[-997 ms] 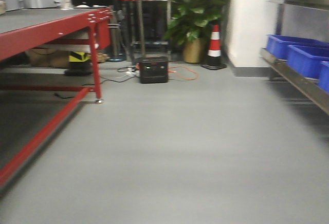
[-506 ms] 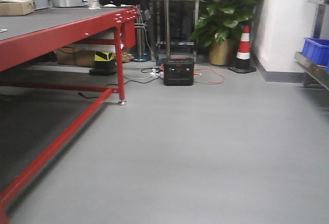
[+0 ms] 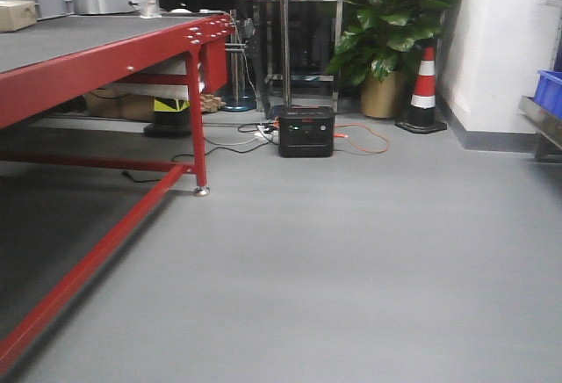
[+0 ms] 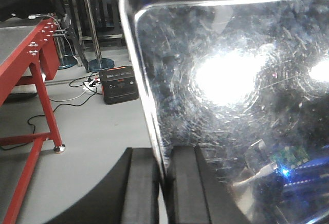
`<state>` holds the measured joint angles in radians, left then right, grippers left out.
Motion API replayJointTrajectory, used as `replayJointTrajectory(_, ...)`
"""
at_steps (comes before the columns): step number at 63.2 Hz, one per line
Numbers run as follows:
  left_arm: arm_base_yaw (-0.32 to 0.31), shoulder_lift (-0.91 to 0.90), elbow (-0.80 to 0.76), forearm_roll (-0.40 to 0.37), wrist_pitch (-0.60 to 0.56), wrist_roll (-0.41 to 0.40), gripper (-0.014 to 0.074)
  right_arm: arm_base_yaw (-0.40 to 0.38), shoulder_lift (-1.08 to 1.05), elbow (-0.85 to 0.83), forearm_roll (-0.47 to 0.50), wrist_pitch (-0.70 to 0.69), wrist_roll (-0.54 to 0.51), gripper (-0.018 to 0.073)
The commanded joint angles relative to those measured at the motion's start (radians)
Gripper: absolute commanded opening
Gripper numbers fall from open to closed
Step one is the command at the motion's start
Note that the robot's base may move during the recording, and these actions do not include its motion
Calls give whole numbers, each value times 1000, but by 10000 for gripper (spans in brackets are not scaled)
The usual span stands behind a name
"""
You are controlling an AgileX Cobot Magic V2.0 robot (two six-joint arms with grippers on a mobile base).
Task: Stack silver trays without gaps
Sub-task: 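Drive the base across the room holding the tray in both grippers, then turn past the plant and cone and drive to the second bin rack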
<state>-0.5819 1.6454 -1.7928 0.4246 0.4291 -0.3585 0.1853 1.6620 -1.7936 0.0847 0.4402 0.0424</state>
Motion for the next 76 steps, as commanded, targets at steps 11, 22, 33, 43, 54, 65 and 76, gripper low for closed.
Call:
replayJointTrajectory(11, -9, -11, -7, -10, -59, 10, 11, 9, -17, -12, 9, -51, -16, -81)
replayJointTrajectory(22, -9, -11, -7, -10, -59, 10, 11, 9, -17, -12, 10, -54, -16, -81)
replayJointTrajectory(33, -9, -11, -7, -10, -59, 10, 11, 9, -17, -12, 10, -57, -16, -81)
replayJointTrajectory(43, -9, -11, -7, -10, -59, 10, 11, 9, -17, -12, 10, -57, -16, -81)
replayJointTrajectory(54, -9, -11, -7, -10, -59, 10, 11, 9, -17, -12, 12, -58, -16, -81)
replayJointTrajectory(65, -9, -11, -7, -10, -59, 10, 11, 9, -17, -12, 17, -59, -16, -81)
replayJointTrajectory(76, -9, -11, -7, -10, -59, 10, 11, 9, -17, -12, 16, -61, -16, -81)
